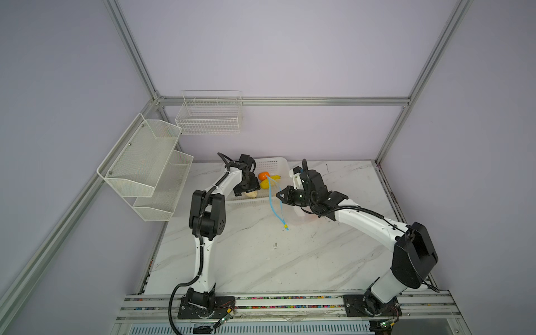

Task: Place the food in the zip-top bag and seal the zipper
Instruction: 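Lower the left gripper onto the pale pear and close on it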

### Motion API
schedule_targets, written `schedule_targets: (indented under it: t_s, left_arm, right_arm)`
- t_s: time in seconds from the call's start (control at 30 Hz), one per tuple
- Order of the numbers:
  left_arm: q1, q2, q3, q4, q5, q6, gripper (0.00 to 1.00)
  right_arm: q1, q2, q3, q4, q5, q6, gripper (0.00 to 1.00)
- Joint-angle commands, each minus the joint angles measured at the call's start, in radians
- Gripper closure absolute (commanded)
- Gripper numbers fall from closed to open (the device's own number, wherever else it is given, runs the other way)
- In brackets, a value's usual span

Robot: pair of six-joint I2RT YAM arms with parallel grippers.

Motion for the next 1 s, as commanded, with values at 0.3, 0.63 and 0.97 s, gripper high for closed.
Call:
schedule_targets:
  t_s: [0.3, 0.63, 0.97]
  left_arm:
    - [0.004, -0.003, 0.006, -0.003, -0.020, -0.011, 0.22]
    - [0.004, -0.028, 0.015, -0.003, -0.007, -0.009, 0.33]
    - [0.004, -0.076, -0.022, -0.003, -0.013, -0.001, 0.37]
  right_arm:
    - [-0.005, -0.023, -0.006, 0.028, 0.006, -0.004, 1.00]
    - [-0.005, -0.016, -0.005, 0.029, 0.003, -0.005, 1.00]
    - [-0.005, -0.016, 0.001, 0.027, 0.007, -0.006, 1.00]
